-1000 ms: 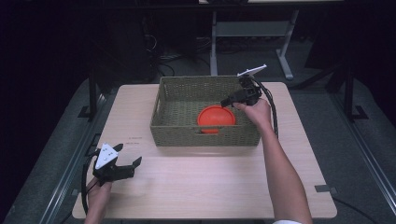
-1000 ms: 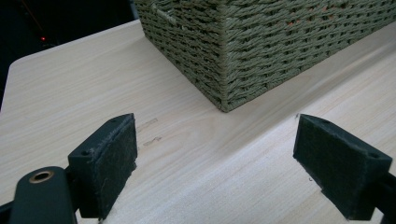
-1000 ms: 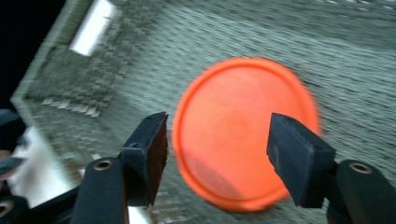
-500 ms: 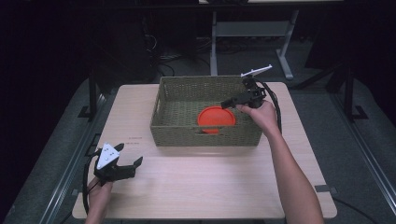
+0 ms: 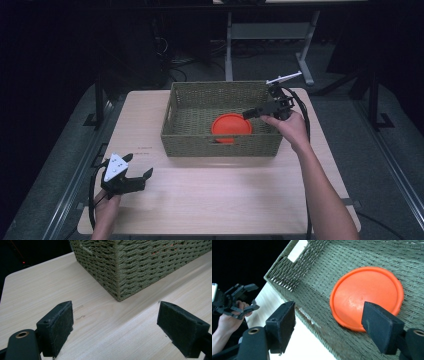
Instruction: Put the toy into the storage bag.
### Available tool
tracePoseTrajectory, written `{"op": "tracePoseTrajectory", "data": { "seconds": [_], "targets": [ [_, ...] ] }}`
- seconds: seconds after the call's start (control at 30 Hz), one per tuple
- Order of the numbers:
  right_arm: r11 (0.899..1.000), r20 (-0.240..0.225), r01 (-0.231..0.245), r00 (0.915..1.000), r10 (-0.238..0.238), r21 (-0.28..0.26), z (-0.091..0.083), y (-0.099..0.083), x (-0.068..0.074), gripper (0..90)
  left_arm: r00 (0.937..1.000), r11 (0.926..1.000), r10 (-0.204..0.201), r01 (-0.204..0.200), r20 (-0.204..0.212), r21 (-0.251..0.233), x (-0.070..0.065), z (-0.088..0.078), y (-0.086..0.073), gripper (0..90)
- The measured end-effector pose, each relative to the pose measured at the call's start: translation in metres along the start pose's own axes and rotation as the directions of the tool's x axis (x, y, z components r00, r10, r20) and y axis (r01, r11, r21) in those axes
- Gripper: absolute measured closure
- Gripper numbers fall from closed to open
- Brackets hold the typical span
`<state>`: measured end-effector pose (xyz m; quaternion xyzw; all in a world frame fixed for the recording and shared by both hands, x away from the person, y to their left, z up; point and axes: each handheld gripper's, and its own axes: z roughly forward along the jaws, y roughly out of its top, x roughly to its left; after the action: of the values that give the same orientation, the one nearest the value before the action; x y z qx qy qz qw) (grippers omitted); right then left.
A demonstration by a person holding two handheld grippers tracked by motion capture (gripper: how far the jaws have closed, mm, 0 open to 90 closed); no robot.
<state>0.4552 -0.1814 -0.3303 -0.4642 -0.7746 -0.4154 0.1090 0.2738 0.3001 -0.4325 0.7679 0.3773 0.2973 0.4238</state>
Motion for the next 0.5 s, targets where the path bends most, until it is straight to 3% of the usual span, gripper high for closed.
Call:
{"op": "tracePoseTrajectory", "data": {
  "seconds": [0.5],
  "targets": [
    [0.998,-0.040,0.024,0.9988,-0.027,-0.056,-0.030,-0.036,-0.001,24.1,1.0000,1.0000,-0.004,0.004,0.005,0.001,0.000,0.000,0.000,13.0]
  ]
}}
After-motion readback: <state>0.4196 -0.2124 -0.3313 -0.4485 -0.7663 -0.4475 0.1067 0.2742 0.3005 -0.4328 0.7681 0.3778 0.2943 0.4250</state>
